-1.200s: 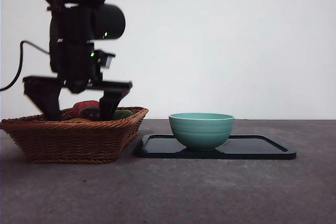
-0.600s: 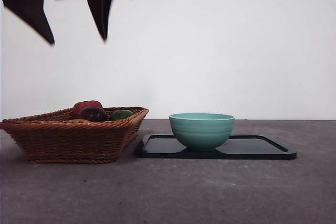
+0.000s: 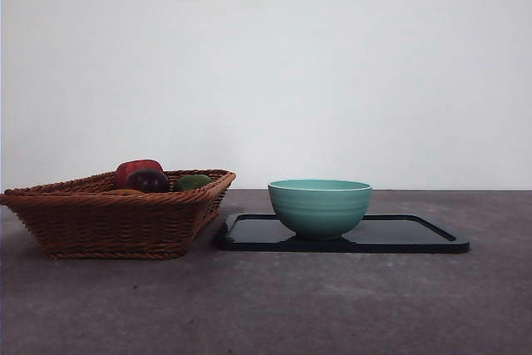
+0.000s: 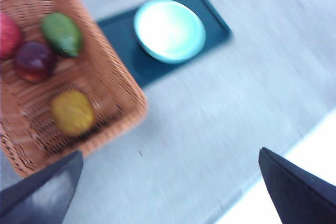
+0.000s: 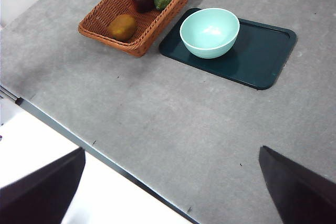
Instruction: Pick up the wifruite, put it on the bowl, pick up the plate, put it on desk
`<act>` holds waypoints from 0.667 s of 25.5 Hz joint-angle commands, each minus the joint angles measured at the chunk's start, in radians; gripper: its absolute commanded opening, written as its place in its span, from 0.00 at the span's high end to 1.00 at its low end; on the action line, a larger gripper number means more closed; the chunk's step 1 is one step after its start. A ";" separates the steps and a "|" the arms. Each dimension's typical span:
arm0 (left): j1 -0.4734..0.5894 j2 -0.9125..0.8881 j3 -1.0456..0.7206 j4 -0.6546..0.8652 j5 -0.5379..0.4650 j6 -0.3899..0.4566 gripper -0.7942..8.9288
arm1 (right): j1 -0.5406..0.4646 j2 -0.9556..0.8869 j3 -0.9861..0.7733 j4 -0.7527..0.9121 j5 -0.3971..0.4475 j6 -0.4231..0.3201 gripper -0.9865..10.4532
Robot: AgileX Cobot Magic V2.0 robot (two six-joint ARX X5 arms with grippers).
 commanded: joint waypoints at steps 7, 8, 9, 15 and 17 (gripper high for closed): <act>-0.039 -0.136 0.002 -0.069 0.021 0.091 0.28 | 0.005 0.003 0.011 -0.072 0.001 0.003 0.39; -0.039 -0.153 -0.009 -0.069 0.023 0.090 0.28 | 0.005 0.003 0.011 -0.072 0.000 0.003 0.39; -0.039 -0.174 -0.025 -0.068 0.026 0.091 0.28 | 0.005 0.003 0.011 -0.072 0.000 0.003 0.39; -0.039 -0.306 -0.155 -0.014 0.121 0.113 0.28 | 0.005 0.003 0.011 -0.072 0.001 0.003 0.39; -0.039 -0.350 -0.202 0.006 0.143 0.113 0.28 | 0.005 0.003 0.011 -0.072 0.001 0.003 0.39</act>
